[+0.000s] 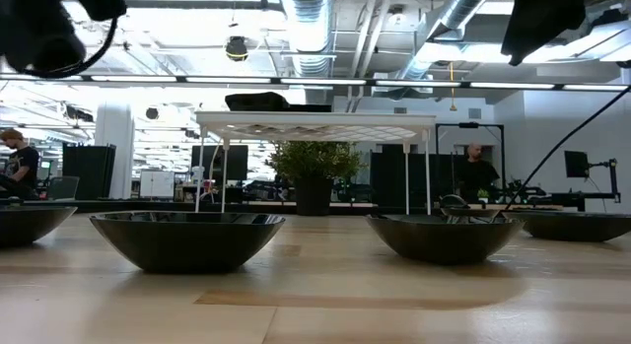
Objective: Pick & Place Mini shaped plates
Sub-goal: Put the leaf shaped plate on the shelf
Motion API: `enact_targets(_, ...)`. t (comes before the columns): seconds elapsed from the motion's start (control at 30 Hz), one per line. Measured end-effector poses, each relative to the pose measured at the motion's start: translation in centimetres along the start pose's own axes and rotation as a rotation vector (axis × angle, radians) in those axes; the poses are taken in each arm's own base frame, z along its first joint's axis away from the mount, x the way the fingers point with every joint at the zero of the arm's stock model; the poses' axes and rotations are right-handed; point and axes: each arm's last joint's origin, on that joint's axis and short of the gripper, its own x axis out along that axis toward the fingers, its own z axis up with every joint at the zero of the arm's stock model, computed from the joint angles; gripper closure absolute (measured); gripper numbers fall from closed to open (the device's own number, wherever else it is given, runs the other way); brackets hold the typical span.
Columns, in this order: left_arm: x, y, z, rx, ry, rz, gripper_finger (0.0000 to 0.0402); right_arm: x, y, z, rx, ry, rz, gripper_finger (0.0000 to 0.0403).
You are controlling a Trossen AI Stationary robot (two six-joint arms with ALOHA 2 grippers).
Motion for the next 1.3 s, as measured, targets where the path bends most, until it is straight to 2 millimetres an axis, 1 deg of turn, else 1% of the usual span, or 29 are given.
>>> enact_targets(0.17, 1.6, 1.2, -0.3, -0.066, 0.026, 0.005, 0.0324, 0.0, 0.0, 0.0, 0.001, -0.001, 0.000, 0.0189)
enact_targets(0.33, 3.3, 2.4, 0.0, -0.078, -0.009, 0.078, 0.0324, 0.0, 0.1, 0.0, 0.004, -0.004, 0.005, 0.0189)
enact_targets(0.77, 6.7, 2.1, -0.1, -0.070, -0.057, 0.147, 0.0324, 0.0, 0.1, 0.0, 0.005, -0.005, 0.005, 0.0189)
enact_targets(0.9, 7.6, 2.2, 0.1, -0.061, -0.084, 0.187, 0.0324, 0.0, 0.1, 0.1, 0.005, -0.008, 0.003, 0.0189)
enact_targets(1.3, 9.0, 2.1, 0.1, -0.047, -0.094, 0.204, 0.0324, 0.0, 0.1, 0.1, 0.006, -0.008, 0.003, 0.0189)
